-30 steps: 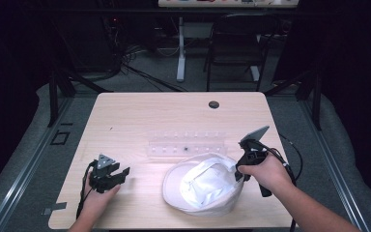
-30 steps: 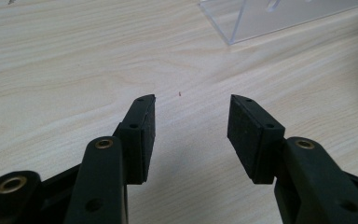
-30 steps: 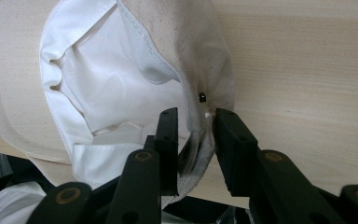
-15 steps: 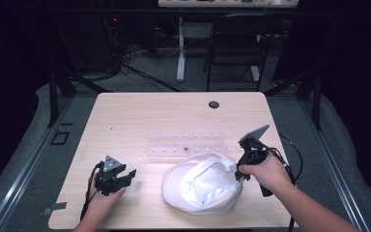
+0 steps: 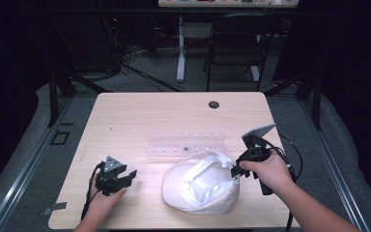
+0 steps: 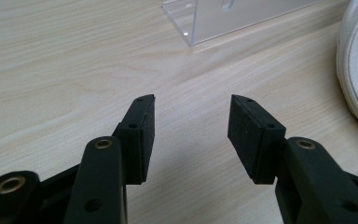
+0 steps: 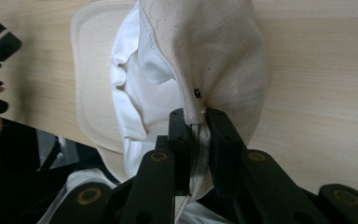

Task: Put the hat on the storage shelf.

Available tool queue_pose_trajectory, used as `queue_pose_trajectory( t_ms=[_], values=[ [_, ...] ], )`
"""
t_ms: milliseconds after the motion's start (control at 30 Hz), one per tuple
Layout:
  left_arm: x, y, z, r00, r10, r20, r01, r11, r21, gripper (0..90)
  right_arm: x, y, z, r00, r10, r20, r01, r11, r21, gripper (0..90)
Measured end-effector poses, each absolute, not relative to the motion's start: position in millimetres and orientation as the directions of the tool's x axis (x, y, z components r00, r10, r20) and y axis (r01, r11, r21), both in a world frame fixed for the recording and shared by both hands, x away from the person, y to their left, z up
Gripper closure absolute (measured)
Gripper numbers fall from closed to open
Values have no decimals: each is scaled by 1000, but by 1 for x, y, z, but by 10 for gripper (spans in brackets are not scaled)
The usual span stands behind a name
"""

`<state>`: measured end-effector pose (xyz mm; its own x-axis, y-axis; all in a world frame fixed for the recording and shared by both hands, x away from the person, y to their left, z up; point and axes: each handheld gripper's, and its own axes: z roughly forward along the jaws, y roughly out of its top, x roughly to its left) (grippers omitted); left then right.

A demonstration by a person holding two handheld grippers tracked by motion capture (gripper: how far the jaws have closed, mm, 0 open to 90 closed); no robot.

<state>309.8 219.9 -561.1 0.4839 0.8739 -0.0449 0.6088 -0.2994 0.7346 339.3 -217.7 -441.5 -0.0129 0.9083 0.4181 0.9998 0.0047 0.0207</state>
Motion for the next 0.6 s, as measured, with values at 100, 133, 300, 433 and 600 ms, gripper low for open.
queue_pose_trajectory(
  t_ms=[100, 133, 300, 433, 600],
  values=[
    [310, 220, -561, 483, 874, -47, 610, -297, 735, 517, 339, -218, -440, 1, 900, 435, 1000, -13, 26, 810],
    [310, 220, -561, 483, 874, -48, 610, -297, 734, 517, 338, -219, -437, 9, 881, 474, 1000, -22, 22, 811],
    [310, 220, -561, 487, 873, -43, 609, -303, 733, 517, 337, -221, -432, 7, 850, 527, 999, -29, 35, 812],
    [310, 220, -561, 486, 873, -44, 609, -303, 733, 517, 336, -222, -428, 12, 809, 588, 998, -44, 40, 812],
    [310, 220, -561, 485, 873, -45, 609, -300, 734, 517, 334, -223, -425, 20, 763, 646, 998, -57, 37, 813]
  ],
)
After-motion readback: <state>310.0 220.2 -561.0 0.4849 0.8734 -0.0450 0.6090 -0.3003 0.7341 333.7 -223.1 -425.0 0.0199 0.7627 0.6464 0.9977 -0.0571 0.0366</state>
